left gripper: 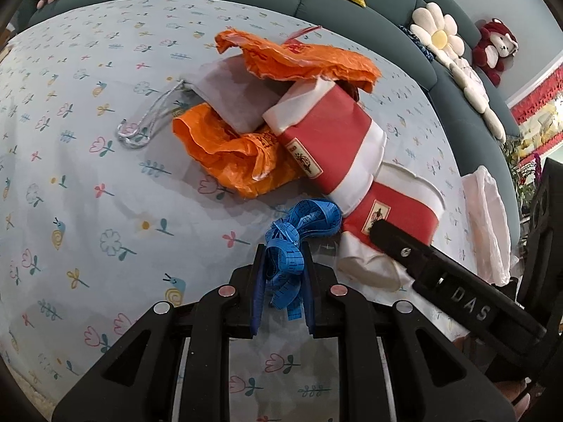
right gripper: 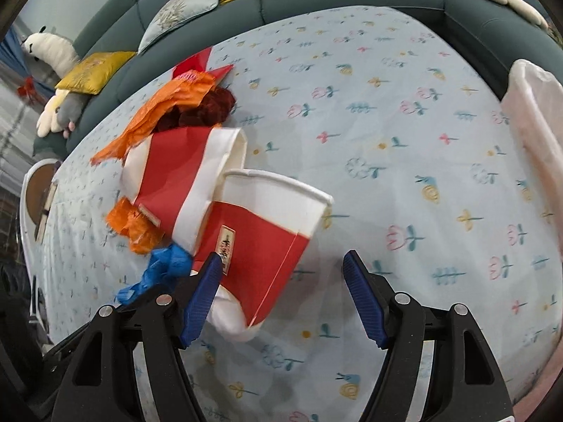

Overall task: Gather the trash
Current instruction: 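Grasp the blue tape measure with the left tool while the right tool grasps the red paper cup, then lift tape measure and red cup toward the white bin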

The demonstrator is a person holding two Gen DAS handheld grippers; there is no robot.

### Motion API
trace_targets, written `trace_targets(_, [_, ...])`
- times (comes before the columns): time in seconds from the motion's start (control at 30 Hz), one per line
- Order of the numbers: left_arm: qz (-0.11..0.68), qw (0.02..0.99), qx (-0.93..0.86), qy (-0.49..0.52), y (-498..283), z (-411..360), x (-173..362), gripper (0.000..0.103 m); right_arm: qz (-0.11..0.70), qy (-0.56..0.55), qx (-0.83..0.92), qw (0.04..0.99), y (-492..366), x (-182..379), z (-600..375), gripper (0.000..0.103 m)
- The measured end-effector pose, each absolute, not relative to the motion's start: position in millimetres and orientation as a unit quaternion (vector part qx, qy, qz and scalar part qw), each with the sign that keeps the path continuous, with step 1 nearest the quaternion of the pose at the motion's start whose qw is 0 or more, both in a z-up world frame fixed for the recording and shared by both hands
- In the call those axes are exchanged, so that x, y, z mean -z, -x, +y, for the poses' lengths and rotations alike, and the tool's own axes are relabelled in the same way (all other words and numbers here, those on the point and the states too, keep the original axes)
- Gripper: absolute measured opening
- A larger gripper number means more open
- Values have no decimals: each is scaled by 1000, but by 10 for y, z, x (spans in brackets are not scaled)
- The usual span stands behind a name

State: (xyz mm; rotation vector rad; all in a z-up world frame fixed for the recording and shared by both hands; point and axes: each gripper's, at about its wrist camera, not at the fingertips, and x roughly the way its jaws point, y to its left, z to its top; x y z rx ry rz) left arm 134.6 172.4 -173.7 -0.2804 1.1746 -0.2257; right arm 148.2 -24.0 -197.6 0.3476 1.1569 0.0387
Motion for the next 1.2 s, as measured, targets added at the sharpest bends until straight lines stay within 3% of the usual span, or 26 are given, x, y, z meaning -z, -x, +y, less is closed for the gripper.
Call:
trace_targets(0.07, [551, 817, 107, 131, -1346, 1722, 1739, 18, 542, -162, -33, 824, -1470, 1972, -190, 56])
trace_targets(0.13, [551, 817, 107, 130, -1342, 1727, 1732, 18, 541, -166, -45, 823, -1477, 1958, -173, 38])
trace_targets(0.23, [549, 819, 106, 125, -1324, 1717, 1707, 18, 539, -157, -46, 827, -1461, 1889, -148, 30])
trace_targets(0.67, [520, 840, 126, 93, -1134, 1269, 1256, 18, 467, -147, -22, 872, -1219, 1236, -574, 30])
trace_targets(1.2, [448, 870, 206, 21, -1238, -7, 416, 18, 377, -141, 34, 915, -972, 416, -1597, 30])
